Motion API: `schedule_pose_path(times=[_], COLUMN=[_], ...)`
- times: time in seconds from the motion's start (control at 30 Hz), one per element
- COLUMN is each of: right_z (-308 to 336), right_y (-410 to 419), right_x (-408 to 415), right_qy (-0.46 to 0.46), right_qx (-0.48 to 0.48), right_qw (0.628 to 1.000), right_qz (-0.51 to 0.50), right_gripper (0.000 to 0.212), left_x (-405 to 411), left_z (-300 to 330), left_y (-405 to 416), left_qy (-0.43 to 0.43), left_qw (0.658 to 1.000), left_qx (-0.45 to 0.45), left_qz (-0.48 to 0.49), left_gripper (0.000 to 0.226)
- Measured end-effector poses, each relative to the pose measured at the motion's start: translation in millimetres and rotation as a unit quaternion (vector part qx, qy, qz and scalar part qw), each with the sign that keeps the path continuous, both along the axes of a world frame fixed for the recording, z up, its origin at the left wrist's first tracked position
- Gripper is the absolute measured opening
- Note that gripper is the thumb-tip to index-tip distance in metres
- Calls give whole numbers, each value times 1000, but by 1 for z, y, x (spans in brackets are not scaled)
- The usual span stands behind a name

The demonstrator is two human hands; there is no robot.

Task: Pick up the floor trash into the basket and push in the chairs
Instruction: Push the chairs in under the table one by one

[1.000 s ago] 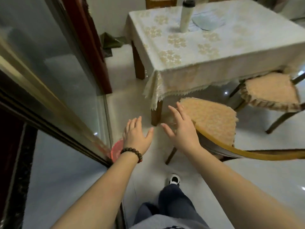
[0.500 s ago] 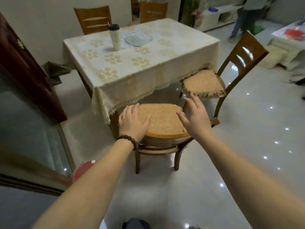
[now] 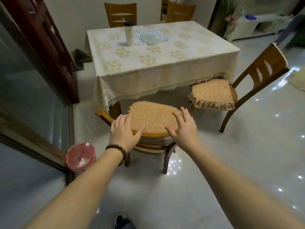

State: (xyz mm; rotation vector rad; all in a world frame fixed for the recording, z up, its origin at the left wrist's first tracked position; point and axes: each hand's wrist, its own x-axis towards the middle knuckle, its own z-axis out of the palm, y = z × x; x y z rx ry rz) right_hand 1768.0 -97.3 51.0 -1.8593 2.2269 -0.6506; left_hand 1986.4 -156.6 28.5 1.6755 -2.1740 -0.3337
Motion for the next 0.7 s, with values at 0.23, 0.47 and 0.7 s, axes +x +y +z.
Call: schedule_pose_path(times=[0.23, 0.47, 0.7], right_z=[-25, -56, -67], right_y=[-27, -42, -46], right_x=[6, 22, 17], right_qy=[94, 203, 251], right_qx=[134, 193, 171], right_qw=[984, 958, 950], right_qz=[75, 67, 70], right_gripper=[98, 78, 29], left_x=[34, 48, 46], left_z=[2, -19, -38], left_y=[-48, -93, -99], left_qy=[-114, -353, -348], left_qw=[987, 908, 915], left_qx=[66, 99, 4], left_qz=[-90, -204, -205], left_gripper=[105, 101, 52])
